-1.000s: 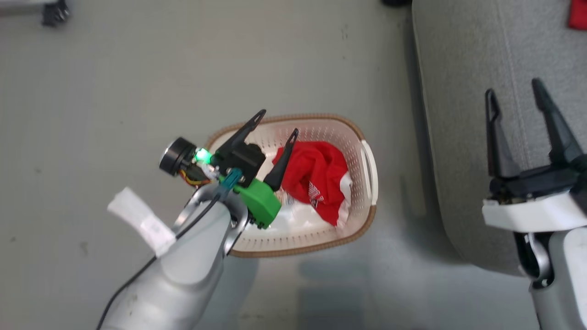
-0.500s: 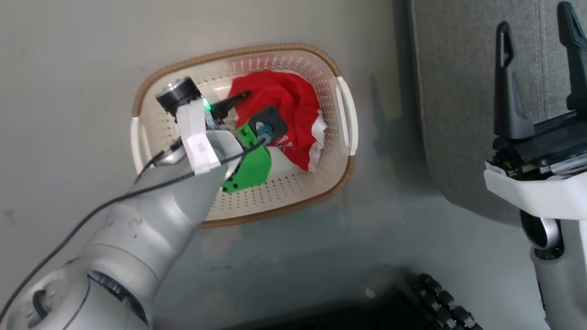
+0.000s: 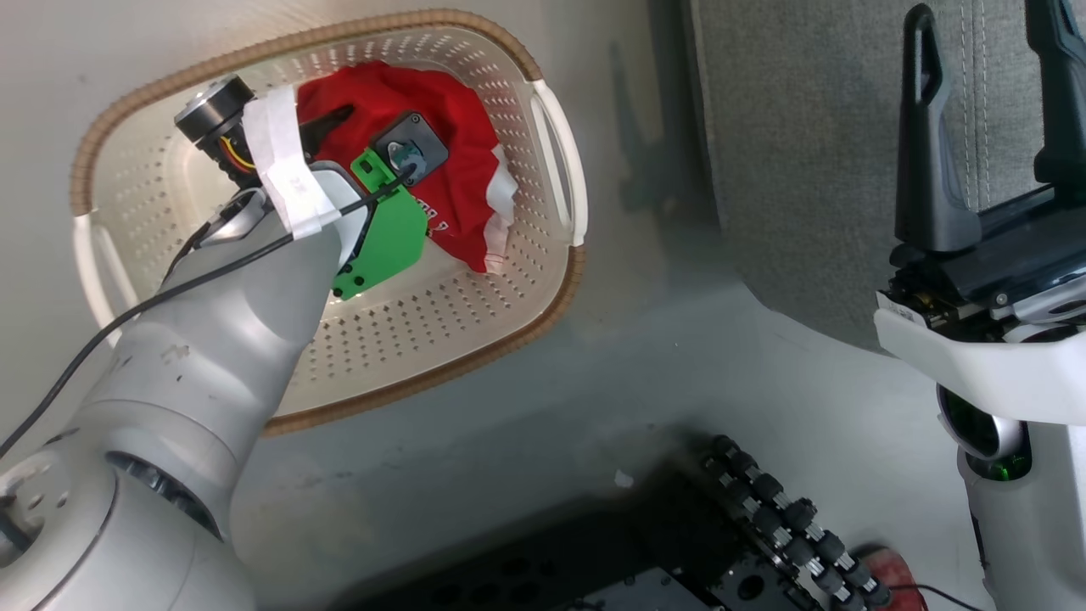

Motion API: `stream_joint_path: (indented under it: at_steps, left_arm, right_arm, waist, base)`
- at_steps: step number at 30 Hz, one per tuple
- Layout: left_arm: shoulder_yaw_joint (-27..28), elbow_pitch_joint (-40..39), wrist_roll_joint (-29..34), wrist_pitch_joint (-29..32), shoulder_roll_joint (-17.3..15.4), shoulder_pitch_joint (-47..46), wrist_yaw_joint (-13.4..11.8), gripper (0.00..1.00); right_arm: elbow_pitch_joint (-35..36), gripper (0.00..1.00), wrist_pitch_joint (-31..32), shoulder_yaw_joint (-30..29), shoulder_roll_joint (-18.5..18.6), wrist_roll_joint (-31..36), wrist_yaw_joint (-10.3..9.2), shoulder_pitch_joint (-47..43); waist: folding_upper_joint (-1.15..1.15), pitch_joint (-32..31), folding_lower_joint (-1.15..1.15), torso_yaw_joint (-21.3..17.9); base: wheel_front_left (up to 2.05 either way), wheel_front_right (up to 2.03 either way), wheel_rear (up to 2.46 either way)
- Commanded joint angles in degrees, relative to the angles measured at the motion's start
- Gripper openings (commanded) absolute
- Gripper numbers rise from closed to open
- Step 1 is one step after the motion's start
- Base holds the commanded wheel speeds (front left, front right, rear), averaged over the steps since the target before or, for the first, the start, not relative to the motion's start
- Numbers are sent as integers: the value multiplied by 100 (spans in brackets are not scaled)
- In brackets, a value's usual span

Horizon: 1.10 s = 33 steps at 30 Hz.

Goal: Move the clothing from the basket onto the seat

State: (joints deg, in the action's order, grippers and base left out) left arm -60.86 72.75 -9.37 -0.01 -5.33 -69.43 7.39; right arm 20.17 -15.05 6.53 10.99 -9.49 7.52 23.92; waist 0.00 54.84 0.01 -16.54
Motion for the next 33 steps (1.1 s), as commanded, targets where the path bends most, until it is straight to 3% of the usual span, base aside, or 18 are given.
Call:
stream_joint_path:
  at_steps: [1,9,10,11,12,18,23,28,33]
  left_arm:
    - [-1,34,-13,40,-72,-131,11,100]
    - [-38,89,-129,62,-243,-208,9,100]
    - [-68,94,-112,27,-266,-237,9,78]
    - [-64,95,-130,-10,-273,-255,9,31]
    - [-60,96,-168,5,-272,-241,10,0]
    - [29,103,-330,-218,-299,-22,-88,0]
    - [226,99,-623,-503,-105,336,-259,0]
    - [511,95,-1069,-906,128,945,-294,0]
    - [766,-152,-1585,-1317,248,1880,-262,0]
  right_arm:
    - [64,100,-19,-9,-29,-30,-6,106]
    - [131,100,-19,178,-62,-125,-6,243]
    - [130,100,-19,199,-64,-142,-6,266]
    - [135,100,-19,201,-87,-169,-6,274]
    - [130,100,-19,207,-95,-171,-6,282]
    - [61,100,-19,226,-162,-152,-6,326]
    - [-4,100,-19,5,-280,-235,-6,147]
    - [-107,100,-19,-123,-283,-236,-6,-222]
    - [-528,100,-19,210,-163,-78,-6,-812]
  waist:
    - [0,283,-1,-238]
    - [0,462,-1,-442]
    - [0,478,-1,-458]
    - [0,488,-1,-468]
    - [0,492,-1,-481]
    - [0,269,-1,-480]
    - [0,-262,-1,-321]
    - [0,-1109,-1,-5]
    - [0,-2396,-1,278]
  base:
    - [0,0,0]
    - [0,0,0]
    - [0,0,0]
    - [0,0,0]
    - [0,0,0]
    - [0,0,0]
    - [0,0,0]
    - [0,0,0]
    - [0,0,0]
